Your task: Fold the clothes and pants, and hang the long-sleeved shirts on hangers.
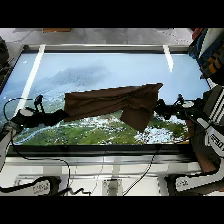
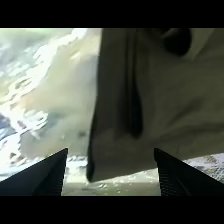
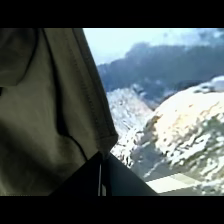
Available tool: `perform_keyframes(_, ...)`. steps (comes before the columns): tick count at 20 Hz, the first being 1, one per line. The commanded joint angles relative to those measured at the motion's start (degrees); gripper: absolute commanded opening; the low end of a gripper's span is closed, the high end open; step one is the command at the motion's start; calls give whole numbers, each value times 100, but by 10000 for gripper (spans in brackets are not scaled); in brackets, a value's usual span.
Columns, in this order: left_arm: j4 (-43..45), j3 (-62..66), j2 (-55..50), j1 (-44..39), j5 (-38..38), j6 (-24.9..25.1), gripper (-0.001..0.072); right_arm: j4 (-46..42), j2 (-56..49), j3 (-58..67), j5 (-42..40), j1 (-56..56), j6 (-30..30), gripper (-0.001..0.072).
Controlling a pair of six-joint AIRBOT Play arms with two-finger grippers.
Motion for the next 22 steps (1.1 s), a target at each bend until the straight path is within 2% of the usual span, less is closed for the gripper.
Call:
perform_keyframes(1,83,-11,-138,-26,9,-31,589,-35,4,4,17,7,0,16)
perform_keyframes(2,85,-11,-138,-26,7,-31,575,-63,4,4,17,7,0,16)
perform_keyframes(4,85,-11,-138,-26,7,-31,372,-81,4,4,17,7,0,16)
perform_keyframes(5,85,-11,-138,-26,4,-31,339,-81,4,4,20,7,0,16)
perform_keyframes(12,85,-11,-138,-50,-249,-31,334,-81,4,4,17,7,0,16)
perform_keyframes(13,87,-11,-138,-50,-317,-28,252,-81,4,4,20,7,0,16)
perform_keyframes(14,87,-11,-138,-50,-361,-28,121,-81,4,4,22,7,0,16)
perform_keyframes(18,87,-11,-138,-50,-354,-28,97,-83,4,4,42,7,0,16)
perform_keyframes(19,85,-9,-138,-48,-354,-22,15,-83,4,4,42,7,0,16)
perform_keyframes(22,83,122,-94,-37,-382,-22,15,-83,52,4,155,0,-129,16)
